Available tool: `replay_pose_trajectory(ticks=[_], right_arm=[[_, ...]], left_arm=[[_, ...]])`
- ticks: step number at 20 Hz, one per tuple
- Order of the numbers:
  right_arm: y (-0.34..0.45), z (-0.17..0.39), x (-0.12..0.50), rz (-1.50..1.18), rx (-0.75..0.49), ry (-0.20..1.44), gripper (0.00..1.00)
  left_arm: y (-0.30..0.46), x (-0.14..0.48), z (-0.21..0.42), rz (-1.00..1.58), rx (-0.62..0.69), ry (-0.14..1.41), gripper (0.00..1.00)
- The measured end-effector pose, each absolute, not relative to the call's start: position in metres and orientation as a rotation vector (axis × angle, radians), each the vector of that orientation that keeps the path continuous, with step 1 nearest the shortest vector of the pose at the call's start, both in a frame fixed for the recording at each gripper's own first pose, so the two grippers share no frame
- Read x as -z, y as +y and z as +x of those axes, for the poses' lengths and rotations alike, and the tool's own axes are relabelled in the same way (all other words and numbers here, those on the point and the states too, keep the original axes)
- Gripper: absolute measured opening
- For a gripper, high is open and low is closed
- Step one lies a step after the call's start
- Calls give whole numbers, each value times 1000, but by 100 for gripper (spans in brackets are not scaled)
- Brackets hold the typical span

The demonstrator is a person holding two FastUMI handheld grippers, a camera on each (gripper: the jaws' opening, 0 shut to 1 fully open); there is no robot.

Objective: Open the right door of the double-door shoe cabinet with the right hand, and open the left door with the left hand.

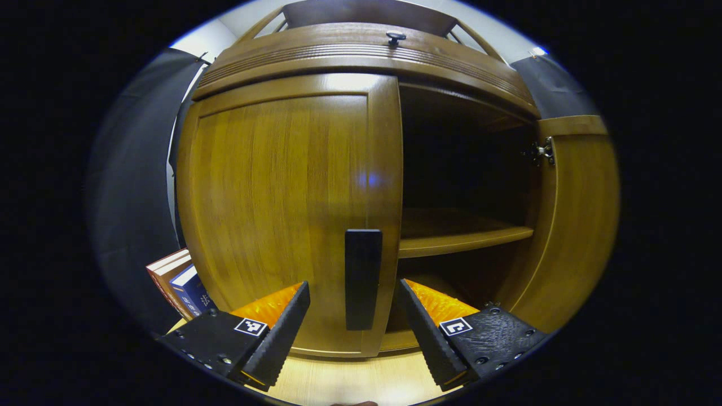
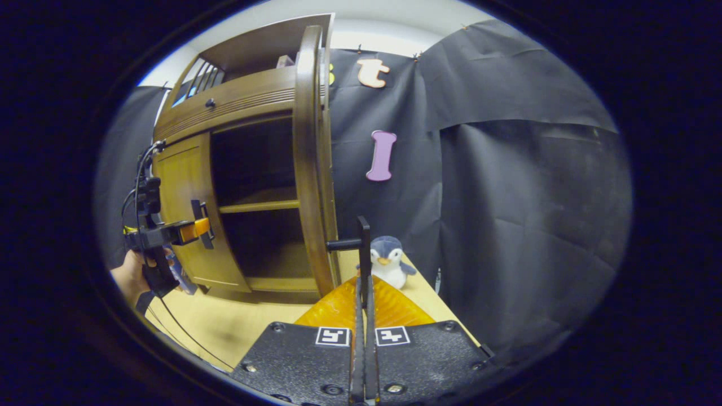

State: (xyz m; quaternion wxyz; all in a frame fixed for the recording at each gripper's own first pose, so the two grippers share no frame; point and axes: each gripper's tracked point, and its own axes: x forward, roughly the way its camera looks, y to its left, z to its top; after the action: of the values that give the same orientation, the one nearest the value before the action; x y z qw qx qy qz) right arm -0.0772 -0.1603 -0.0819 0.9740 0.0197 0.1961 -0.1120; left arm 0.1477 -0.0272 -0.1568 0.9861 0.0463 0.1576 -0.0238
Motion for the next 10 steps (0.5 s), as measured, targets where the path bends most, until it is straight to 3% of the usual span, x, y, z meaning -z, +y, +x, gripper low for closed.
replay_pose_trajectory(ticks=[1,3,4,5,7,8,10], right_arm=[[-163,-79,78,45,237,390,4],[-161,-84,71,65,235,374,4],[-158,-87,70,72,228,365,4],[-155,-89,67,74,222,353,4],[-145,-90,61,68,208,336,4],[-139,-91,61,64,202,332,4],[-130,-90,58,55,192,321,3]], left_arm=[[-28,160,151,89,54,322,95],[-25,163,159,93,48,321,84],[-26,165,162,89,50,325,100],[-27,167,165,83,58,328,95],[-32,166,172,81,78,310,94],[-35,161,173,82,89,297,91],[-41,158,177,94,116,280,71]])
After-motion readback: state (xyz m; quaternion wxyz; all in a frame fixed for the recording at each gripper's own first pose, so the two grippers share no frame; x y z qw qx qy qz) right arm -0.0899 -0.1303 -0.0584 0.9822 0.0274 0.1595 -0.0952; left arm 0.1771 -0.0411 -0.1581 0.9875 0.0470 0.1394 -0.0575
